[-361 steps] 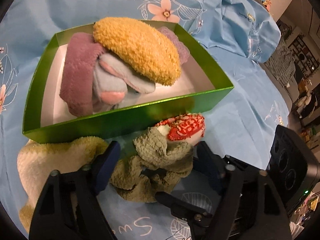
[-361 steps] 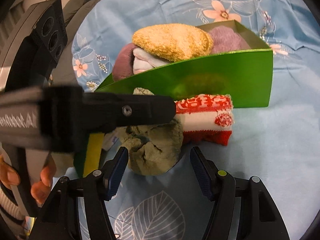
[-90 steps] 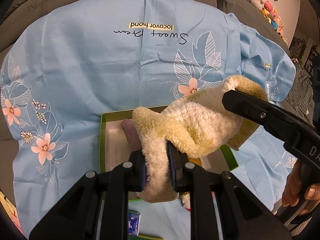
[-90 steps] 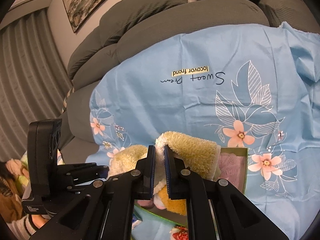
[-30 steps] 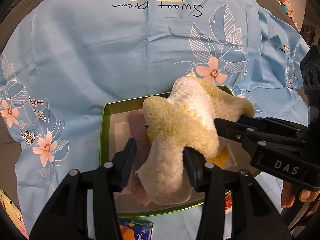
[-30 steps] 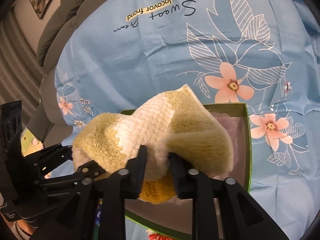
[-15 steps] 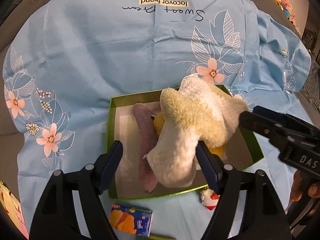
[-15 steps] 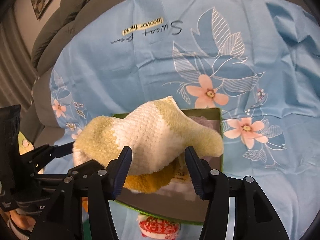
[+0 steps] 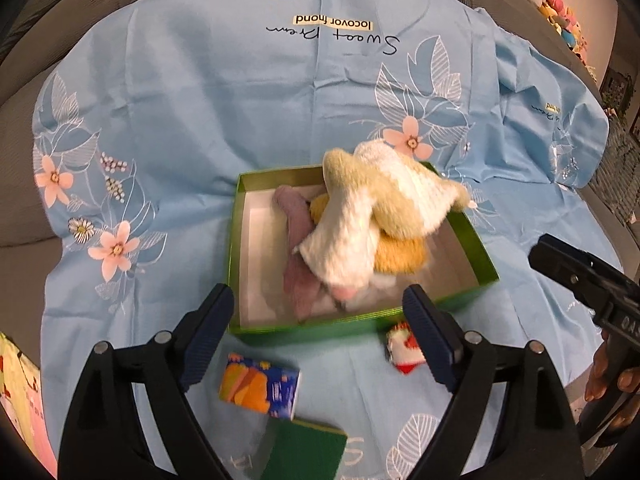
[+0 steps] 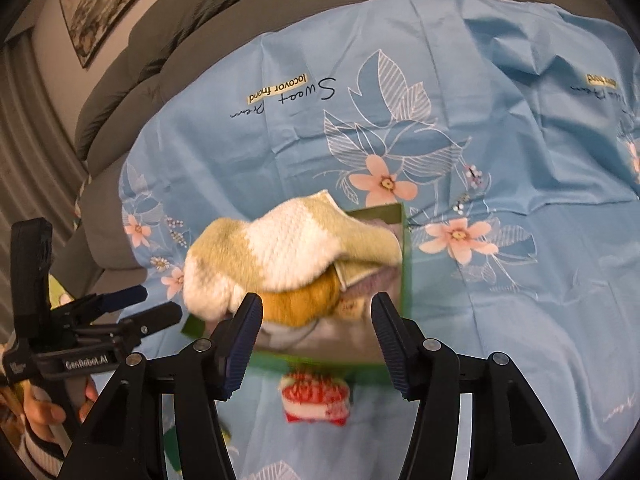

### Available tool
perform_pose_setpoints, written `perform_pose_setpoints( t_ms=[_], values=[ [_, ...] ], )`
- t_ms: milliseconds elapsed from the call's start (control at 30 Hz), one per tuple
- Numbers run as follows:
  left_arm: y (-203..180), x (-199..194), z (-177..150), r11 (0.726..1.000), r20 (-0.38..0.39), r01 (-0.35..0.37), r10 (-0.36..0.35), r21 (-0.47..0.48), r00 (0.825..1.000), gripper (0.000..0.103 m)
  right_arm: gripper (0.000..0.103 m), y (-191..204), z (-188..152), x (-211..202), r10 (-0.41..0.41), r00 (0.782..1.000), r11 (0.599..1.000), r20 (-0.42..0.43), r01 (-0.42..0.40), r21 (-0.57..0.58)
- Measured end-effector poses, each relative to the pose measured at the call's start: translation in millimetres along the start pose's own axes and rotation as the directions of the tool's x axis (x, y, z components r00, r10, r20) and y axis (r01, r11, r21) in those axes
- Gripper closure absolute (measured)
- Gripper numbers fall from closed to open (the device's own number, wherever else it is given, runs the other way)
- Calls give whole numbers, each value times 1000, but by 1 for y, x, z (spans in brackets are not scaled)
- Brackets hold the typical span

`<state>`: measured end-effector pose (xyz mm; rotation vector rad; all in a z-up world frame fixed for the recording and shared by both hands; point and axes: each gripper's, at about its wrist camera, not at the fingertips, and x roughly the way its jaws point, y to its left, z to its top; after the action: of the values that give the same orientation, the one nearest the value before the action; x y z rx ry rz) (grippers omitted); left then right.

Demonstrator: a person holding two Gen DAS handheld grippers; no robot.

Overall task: Organize soft objects
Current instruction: 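Move both grippers to the red-white sock beside the box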

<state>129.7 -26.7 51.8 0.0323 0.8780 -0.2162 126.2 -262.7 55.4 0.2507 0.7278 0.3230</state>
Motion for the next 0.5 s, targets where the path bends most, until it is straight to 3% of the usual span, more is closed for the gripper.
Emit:
perform_pose_setpoints(
  t_ms=[133,233,300,500],
  values=[
    [-3,-8,-15,1000,-8,2,-2,-14,1000,16,31,1,-20,-15,18,1000,1000,3,-18,-22],
    [-5,-13,-27,1000,-19,-4,4,-21,1000,11,29,4,-39,-24,28,1000,999,-9,-29,-34],
    [-7,-19,-36,1000,-18,-8,8,-23,1000,2,26,7,-50,-28,42,999,999,-20,-43,-29],
    [-3,-34,-60,999,-26,-39,38,-31,999,1,24,32,-83,-29,76,994,993,-74,-82,-81]
  ],
)
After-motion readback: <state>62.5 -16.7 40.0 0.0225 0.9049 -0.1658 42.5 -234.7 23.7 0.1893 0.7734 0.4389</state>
